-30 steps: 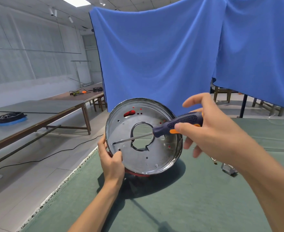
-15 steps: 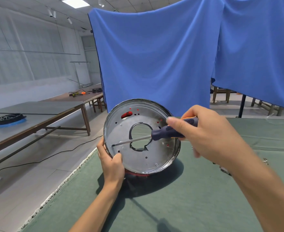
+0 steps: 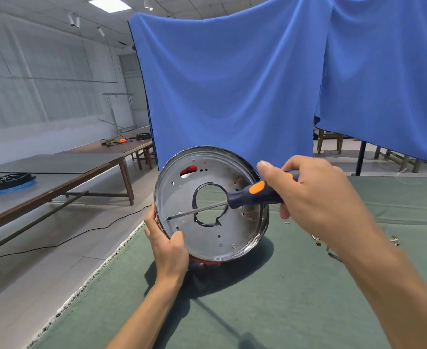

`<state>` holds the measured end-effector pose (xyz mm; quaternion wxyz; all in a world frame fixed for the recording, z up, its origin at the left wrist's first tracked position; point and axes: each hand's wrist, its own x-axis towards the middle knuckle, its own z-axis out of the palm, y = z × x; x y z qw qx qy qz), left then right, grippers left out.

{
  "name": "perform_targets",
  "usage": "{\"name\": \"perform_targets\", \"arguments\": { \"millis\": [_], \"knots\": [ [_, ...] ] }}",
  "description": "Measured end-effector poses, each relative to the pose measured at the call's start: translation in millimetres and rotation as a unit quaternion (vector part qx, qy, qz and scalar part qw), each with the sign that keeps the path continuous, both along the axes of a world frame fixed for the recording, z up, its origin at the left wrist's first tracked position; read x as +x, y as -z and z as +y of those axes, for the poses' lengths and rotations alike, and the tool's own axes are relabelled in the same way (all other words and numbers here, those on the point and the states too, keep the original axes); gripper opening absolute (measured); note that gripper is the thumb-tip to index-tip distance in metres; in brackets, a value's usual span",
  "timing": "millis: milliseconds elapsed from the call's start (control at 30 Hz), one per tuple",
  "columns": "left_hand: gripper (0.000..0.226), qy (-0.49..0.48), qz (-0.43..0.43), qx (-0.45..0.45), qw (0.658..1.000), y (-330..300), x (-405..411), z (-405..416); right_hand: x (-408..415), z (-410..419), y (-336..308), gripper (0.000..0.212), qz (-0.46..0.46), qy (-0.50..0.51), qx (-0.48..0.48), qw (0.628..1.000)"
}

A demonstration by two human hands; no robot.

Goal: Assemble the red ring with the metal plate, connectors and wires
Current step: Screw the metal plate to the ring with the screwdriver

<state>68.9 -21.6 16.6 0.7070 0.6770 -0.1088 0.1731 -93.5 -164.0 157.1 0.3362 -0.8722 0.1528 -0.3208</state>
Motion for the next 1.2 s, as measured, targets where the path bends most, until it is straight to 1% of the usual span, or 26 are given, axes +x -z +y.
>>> {"name": "perform_targets", "arguments": {
  "millis": [67, 100, 167, 233, 267, 300, 367, 400, 467, 533, 567, 600, 667, 700, 733, 767, 833, 867, 900, 1000, 1033, 1067, 1100, 1133, 1167, 1200],
  "knots": [
    [0.067, -0.004, 0.002, 0.000, 1.000, -0.7, -0.2, 0.0, -1.2, -0.3, -1.9, 0.026, 0.025, -0.063, 0.085, 0.994],
    [0.067, -0.004, 0.001, 0.003, 1.000, -0.7, -0.2, -0.3, -2.4, -0.1, -3.3, 0.022, 0.019, -0.084, 0.106, 0.991],
    [0.068, 0.000, -0.007, 0.009, 1.000, -0.6, -0.5, -0.9, -3.3, -1.6, -2.1, 0.016, -0.016, -0.066, 0.062, 0.996],
    [0.069, 0.002, -0.012, 0.010, 1.000, 0.0, -1.1, -1.1, -0.2, -3.4, 0.3, 0.036, -0.015, 0.009, -0.024, 1.000],
    [0.069, 0.001, -0.011, 0.012, 1.000, 0.5, -1.0, -1.0, -0.9, -3.1, 0.0, 0.040, -0.003, 0.018, -0.021, 1.000],
    [0.069, -0.001, -0.010, 0.010, 1.000, 0.6, -1.0, -0.9, -1.9, -3.2, -0.7, 0.037, 0.008, -0.003, 0.014, 1.000],
    [0.069, -0.003, -0.006, 0.008, 1.000, 1.5, 0.1, -0.5, -3.1, -5.2, -1.9, 0.023, 0.021, -0.071, 0.094, 0.993],
    [0.069, -0.002, -0.006, 0.010, 1.000, 1.7, 0.6, -0.7, -4.3, -4.9, -2.9, 0.020, 0.011, -0.093, 0.103, 0.990],
    [0.069, 0.003, -0.010, 0.010, 1.000, 1.9, 0.6, -0.7, -4.5, -4.3, -1.3, 0.015, -0.028, -0.075, 0.058, 0.995],
    [0.070, 0.005, -0.011, 0.007, 1.000, 2.9, 1.2, 0.1, -1.4, -3.0, 1.2, 0.035, -0.035, -0.003, -0.010, 0.999],
    [0.071, 0.005, -0.010, 0.007, 1.000, 2.8, 1.4, 0.4, -1.3, -1.9, 0.9, 0.042, -0.027, 0.011, -0.012, 1.000],
    [0.071, 0.007, -0.009, 0.007, 1.000, 2.4, 1.5, 0.6, -1.4, -1.6, 0.5, 0.042, -0.012, 0.004, 0.004, 1.000],
    [0.070, 0.006, -0.010, 0.007, 1.000, 2.4, 1.9, 0.8, -0.6, -4.0, -0.8, 0.026, 0.006, -0.063, 0.084, 0.994],
    [0.070, 0.005, -0.011, 0.009, 1.000, 2.4, 2.0, 0.5, -1.2, -4.7, -1.7, 0.019, -0.002, -0.093, 0.112, 0.989],
    [0.070, 0.006, -0.013, 0.010, 1.000, 2.2, 1.7, -0.1, -1.6, -5.0, -1.8, 0.015, -0.020, -0.100, 0.109, 0.989],
    [0.070, 0.008, -0.014, 0.010, 1.000, 2.1, 1.5, -0.3, -0.9, -5.7, -0.3, 0.013, -0.040, -0.081, 0.078, 0.993],
    [0.071, 0.009, -0.013, 0.008, 1.000, 2.6, 1.6, -0.1, 2.5, -6.1, 4.2, 0.031, -0.051, -0.003, -0.010, 0.999],
    [0.071, 0.008, -0.012, 0.007, 1.000, 2.6, 1.5, -0.1, 2.9, -5.1, 4.7, 0.038, -0.043, 0.020, -0.021, 0.999],
    [0.071, 0.008, -0.009, 0.006, 1.000, 2.3, 1.3, 0.0, 2.9, -4.7, 4.5, 0.038, -0.030, 0.016, -0.006, 0.999],
    [0.070, 0.006, -0.006, 0.005, 1.000, 1.7, 1.5, 0.5, 1.8, -7.7, 2.3, 0.021, -0.004, -0.085, 0.105, 0.991],
    [0.070, 0.007, -0.006, 0.006, 1.000, 1.3, 1.4, 0.1, 0.7, -8.1, 1.6, 0.018, -0.015, -0.093, 0.105, 0.990],
    [0.070, 0.010, -0.005, 0.005, 1.000, 1.0, 1.2, -0.3, 1.0, -8.9, 2.4, 0.015, -0.031, -0.074, 0.078, 0.994],
    [0.071, 0.012, -0.006, 0.004, 1.000, 1.0, 0.8, -0.3, 2.0, -9.0, 3.8, 0.019, -0.040, -0.040, 0.035, 0.998],
    [0.071, 0.010, -0.007, 0.005, 1.000, 1.3, 0.6, -0.4, 3.4, -8.5, 5.3, 0.030, -0.039, -0.001, 0.000, 0.999],
    [0.071, 0.007, -0.008, 0.006, 1.000, 1.2, 0.3, -0.6, 3.8, -7.4, 6.0, 0.038, -0.031, 0.028, -0.015, 0.999],
    [0.071, 0.006, -0.008, 0.006, 1.000, 0.9, 0.0, -0.6, 3.8, -7.1, 6.0, 0.041, -0.022, 0.036, -0.010, 0.999]
  ]
}}
